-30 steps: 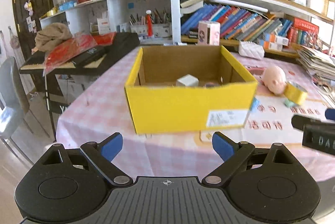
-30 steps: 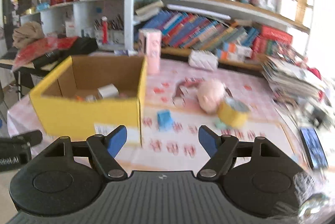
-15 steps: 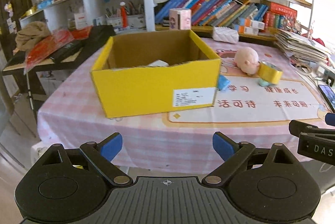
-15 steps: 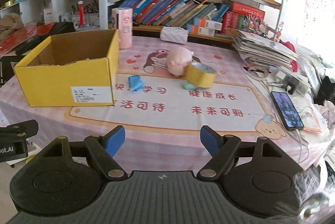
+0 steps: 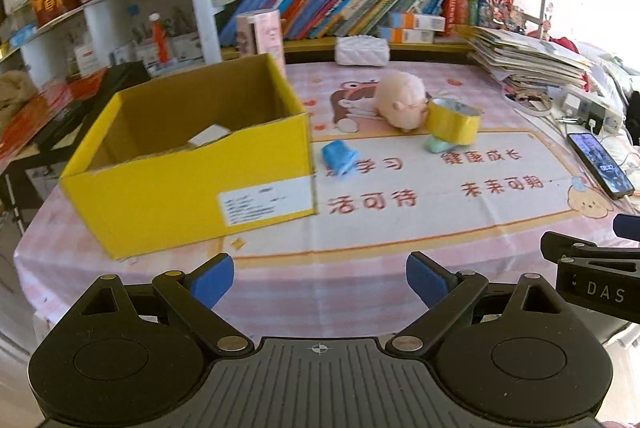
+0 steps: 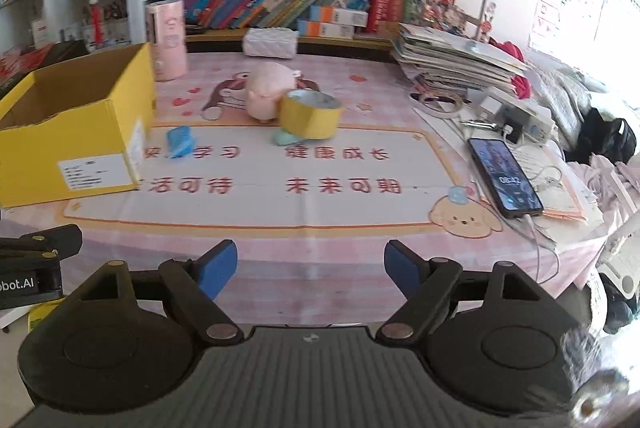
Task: Organize objects
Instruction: 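Withdraw both open tools from the box back over the table, then close left tool on blue object while right tool grasps yellow tape roll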
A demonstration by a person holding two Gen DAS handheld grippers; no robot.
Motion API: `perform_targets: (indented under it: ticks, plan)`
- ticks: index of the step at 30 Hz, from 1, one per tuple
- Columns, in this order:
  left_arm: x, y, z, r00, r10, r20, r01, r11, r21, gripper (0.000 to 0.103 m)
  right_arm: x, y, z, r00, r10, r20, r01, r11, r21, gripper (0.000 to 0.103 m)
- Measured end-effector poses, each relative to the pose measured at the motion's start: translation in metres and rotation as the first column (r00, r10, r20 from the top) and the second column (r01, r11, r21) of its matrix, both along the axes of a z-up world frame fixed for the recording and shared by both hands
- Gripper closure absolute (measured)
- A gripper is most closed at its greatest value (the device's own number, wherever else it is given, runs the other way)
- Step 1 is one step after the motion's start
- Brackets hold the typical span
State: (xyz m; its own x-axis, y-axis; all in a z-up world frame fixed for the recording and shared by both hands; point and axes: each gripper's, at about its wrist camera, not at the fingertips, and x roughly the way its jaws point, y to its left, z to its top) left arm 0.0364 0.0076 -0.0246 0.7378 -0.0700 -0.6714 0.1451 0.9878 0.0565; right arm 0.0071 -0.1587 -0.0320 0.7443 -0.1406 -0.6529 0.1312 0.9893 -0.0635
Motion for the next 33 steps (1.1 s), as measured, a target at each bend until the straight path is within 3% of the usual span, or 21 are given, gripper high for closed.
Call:
perform_targets:
  ticks: [10, 17, 29, 33]
  plan:
    - [0.038, -0.046, -0.007, 1.000, -0.024, -0.018, 0.024, 1.000, -0.002, 0.008, 0.038, -0.043, -0.005, 1.000, 0.004, -0.018, -0.004, 1.000, 0.016, 0.024]
    - [0.073, -0.073, -0.012, 0.999, 0.012, -0.030, -0.012, 1.000, 0.007, 0.009, 0.083, -0.073, -0.005, 0.998, 0.058, -0.017, -0.057, 0.997, 0.059, 0.024]
    - [0.135, -0.102, -0.023, 0.983, 0.185, 0.004, -0.185, 0.980, 0.070, 0.020, 0.160, -0.104, -0.008, 0.985, 0.173, -0.007, -0.170, 0.978, 0.124, 0.023]
    - [0.164, -0.105, -0.035, 0.962, 0.272, -0.019, -0.270, 0.961, 0.057, 0.033, 0.185, -0.107, -0.007, 0.978, 0.209, 0.005, -0.207, 0.967, 0.148, 0.023]
